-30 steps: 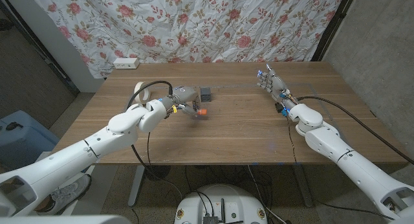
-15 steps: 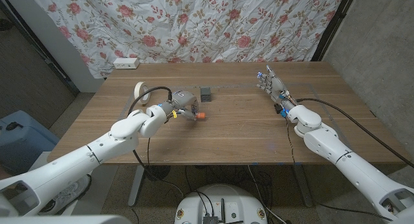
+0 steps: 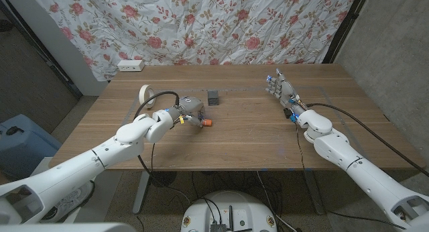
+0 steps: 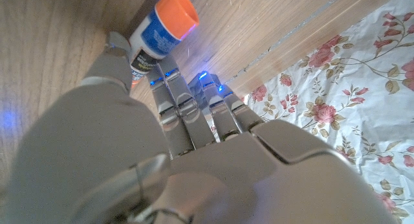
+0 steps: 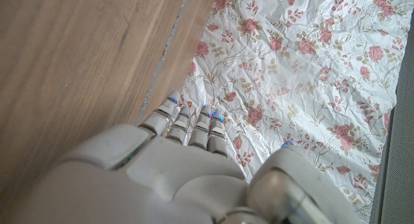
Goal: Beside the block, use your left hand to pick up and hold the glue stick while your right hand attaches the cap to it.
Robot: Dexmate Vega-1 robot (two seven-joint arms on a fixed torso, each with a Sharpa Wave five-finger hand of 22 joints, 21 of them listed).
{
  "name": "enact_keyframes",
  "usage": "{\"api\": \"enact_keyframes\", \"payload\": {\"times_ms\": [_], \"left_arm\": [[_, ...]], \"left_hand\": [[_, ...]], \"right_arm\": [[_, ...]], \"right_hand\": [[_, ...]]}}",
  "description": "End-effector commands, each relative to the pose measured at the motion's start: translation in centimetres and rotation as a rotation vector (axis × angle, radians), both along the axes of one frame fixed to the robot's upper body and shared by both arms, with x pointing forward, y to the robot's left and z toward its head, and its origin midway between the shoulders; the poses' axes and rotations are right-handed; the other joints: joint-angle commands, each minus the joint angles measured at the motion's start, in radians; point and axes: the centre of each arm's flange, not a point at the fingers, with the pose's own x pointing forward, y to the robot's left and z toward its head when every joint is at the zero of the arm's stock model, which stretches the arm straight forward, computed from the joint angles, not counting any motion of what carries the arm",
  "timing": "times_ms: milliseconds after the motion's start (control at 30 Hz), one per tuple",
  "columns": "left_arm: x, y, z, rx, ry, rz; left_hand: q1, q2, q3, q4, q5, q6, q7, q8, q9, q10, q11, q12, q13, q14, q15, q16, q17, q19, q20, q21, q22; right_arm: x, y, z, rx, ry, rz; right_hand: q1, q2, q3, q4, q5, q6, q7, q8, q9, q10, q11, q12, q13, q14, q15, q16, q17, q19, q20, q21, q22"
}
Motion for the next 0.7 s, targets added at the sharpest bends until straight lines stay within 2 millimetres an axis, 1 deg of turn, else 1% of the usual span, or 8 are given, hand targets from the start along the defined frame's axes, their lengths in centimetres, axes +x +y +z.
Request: {"api": "enact_keyframes", "payload": {"times_ms": [33,200,333,400,533,633,700], "left_arm": [[0.23,0.02,0.07,0.027,0.025,0.027],[0.03,0.21,0.28,0.034,0.021,0.042],[-0.13,0.31,0.49,0.046,0.011,0.051],[-0.15,0.31,0.54,0.049,0.013,0.053],[-0.27,0.37,0.78,0.062,0.016,0.062],[-0.37,0.38,0.96,0.078,0.021,0.077],[-0.45,0.39,1.05,0.078,0.017,0.082]], "left_hand": [[0.02,0.064,-0.002,0.005,0.007,-0.01,-0.013,0.003,0.043,0.008,-0.028,-0.002,0.001,-0.01,-0.138,-0.007,0.001,-0.011,-0.016,-0.003,0.003],[-0.011,0.053,-0.01,0.01,0.008,-0.038,-0.017,-0.001,0.043,-0.029,-0.028,-0.005,0.0,-0.014,-0.136,-0.007,0.001,-0.02,-0.015,-0.003,0.003],[-0.034,0.041,-0.014,0.01,0.009,-0.069,-0.019,-0.004,0.042,-0.068,-0.028,-0.007,-0.001,-0.016,-0.14,-0.007,0.001,-0.029,-0.014,-0.003,0.003],[-0.038,0.037,-0.015,0.01,0.01,-0.076,-0.019,-0.005,0.042,-0.075,-0.028,-0.007,-0.001,-0.019,-0.139,-0.007,0.0,-0.031,-0.013,-0.003,0.003],[-0.053,0.023,-0.022,0.007,0.01,-0.099,-0.025,-0.005,0.042,-0.107,-0.028,-0.007,-0.001,-0.036,-0.139,-0.01,0.0,-0.043,-0.011,-0.005,0.003],[-0.074,0.007,-0.034,0.008,0.009,-0.121,-0.027,-0.006,0.041,-0.141,-0.028,-0.007,-0.001,-0.051,-0.132,-0.009,0.001,-0.051,-0.005,-0.005,0.003],[-0.08,0.001,-0.038,0.007,0.01,-0.129,-0.034,-0.005,0.04,-0.162,-0.027,-0.009,-0.002,-0.06,-0.132,-0.009,0.002,-0.058,-0.001,-0.005,0.003]], "right_arm": [[0.17,0.13,-0.15,0.012,0.002,0.007],[0.2,0.21,-0.15,0.011,0.001,0.007],[0.21,0.32,-0.04,0.009,-0.002,0.011],[0.22,0.34,-0.04,0.01,-0.003,0.013],[0.25,0.42,-0.04,0.01,-0.002,0.016],[0.27,0.43,-0.09,0.011,-0.002,0.018],[0.26,0.43,-0.13,0.012,-0.003,0.019]], "right_hand": [[-0.001,0.008,0.003,0.003,0.004,0.001,0.01,0.007,0.0,-0.003,-0.001,0.006,0.002,0.004,0.001,0.002,0.0,0.008,-0.007,0.002,0.002],[-0.001,0.009,0.004,0.003,0.005,0.001,0.01,0.008,0.0,-0.003,-0.001,0.007,0.002,0.004,0.002,0.001,0.0,0.009,-0.007,0.002,0.002],[0.0,0.01,0.005,0.003,0.005,0.001,0.009,0.008,0.0,-0.002,-0.001,0.007,0.002,0.005,0.003,0.001,-0.001,0.01,-0.007,0.002,0.002],[0.0,0.01,0.005,0.003,0.005,0.001,0.009,0.008,0.0,-0.002,0.0,0.007,0.002,0.005,0.003,0.001,-0.001,0.01,-0.008,0.002,0.002],[0.001,0.012,0.006,0.002,0.006,0.001,0.008,0.008,0.0,-0.003,-0.001,0.007,0.002,0.006,0.003,0.001,-0.001,0.01,-0.007,0.002,0.002],[0.001,0.012,0.007,0.002,0.006,0.002,0.007,0.009,0.0,-0.003,-0.001,0.008,0.002,0.008,0.006,0.002,-0.002,0.011,-0.005,0.002,0.002],[0.001,0.012,0.007,0.002,0.006,0.002,0.007,0.009,0.0,-0.003,-0.001,0.008,0.002,0.008,0.007,0.002,-0.002,0.011,-0.004,0.002,0.002]]}}
